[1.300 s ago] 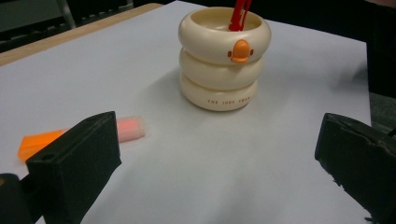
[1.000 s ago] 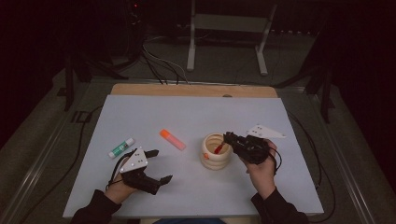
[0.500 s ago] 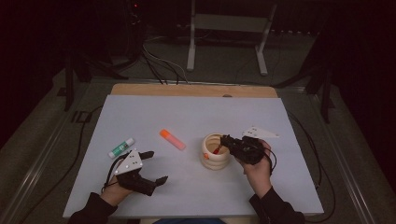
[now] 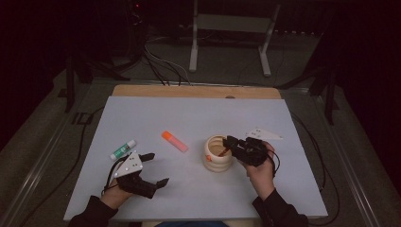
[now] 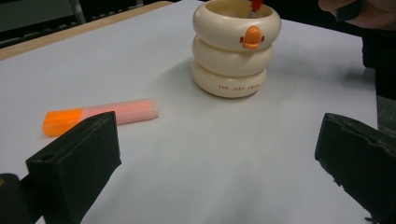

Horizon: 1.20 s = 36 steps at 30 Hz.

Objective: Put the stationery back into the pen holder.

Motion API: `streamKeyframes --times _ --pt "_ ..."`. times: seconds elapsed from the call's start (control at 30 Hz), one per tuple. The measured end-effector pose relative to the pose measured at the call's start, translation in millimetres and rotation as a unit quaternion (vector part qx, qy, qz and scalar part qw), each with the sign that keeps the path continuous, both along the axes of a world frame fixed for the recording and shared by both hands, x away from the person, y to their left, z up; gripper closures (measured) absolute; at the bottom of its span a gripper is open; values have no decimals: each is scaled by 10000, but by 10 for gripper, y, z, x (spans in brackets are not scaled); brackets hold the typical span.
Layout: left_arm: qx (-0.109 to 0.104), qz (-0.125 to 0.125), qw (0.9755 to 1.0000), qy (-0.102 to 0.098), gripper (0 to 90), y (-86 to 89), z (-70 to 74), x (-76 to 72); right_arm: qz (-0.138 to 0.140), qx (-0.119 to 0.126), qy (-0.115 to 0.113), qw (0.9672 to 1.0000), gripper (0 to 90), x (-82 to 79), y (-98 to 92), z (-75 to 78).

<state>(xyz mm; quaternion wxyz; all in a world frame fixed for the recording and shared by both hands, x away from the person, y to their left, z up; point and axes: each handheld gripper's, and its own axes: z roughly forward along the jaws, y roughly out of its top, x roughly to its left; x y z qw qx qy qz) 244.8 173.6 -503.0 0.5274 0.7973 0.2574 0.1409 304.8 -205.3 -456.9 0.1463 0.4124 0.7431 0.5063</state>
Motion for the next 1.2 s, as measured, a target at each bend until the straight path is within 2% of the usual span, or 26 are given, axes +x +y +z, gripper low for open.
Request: streamKeyframes --times 0.03,0.13,0.33,0.4,0.5,0.67,0.87,0.93,1.0,1.1,1.2 --pt "-2 -2 10000 -7 7 1 1 0 6 52 -33 10000 550 -2 -3 12" --pt "-3 -5 10000 -12 7 3 5 -1 -35 85 -203 9998 407 -31 -13 73" --pt "-10 -33 10000 -14 6 0 9 -5 -99 179 -504 9985 222 -111 -68 228" --pt "-24 -26 10000 -35 6 3 16 -6 29 236 -526 9983 127 -128 -111 267" --pt "-52 -22 10000 -35 6 3 25 -9 199 341 -591 9975 54 -169 -192 306" --pt "-61 -49 10000 -59 6 0 42 -5 358 431 -608 9966 7 -237 -310 305" --pt "-76 -75 9999 -84 6 -1 71 6 426 466 -579 9963 7 -331 -414 230" --pt "-83 -81 9999 -101 6 0 82 10 392 466 -683 9958 8 -358 -449 198" --pt "-98 -91 9999 -100 6 2 96 16 419 521 -682 9954 8 -375 -484 165" --pt "-122 -119 9998 -121 6 5 123 18 347 471 -739 9956 9 -398 -518 125" --pt "-192 -165 9996 -104 6 24 166 24 414 448 -755 9953 9 -423 -535 86"
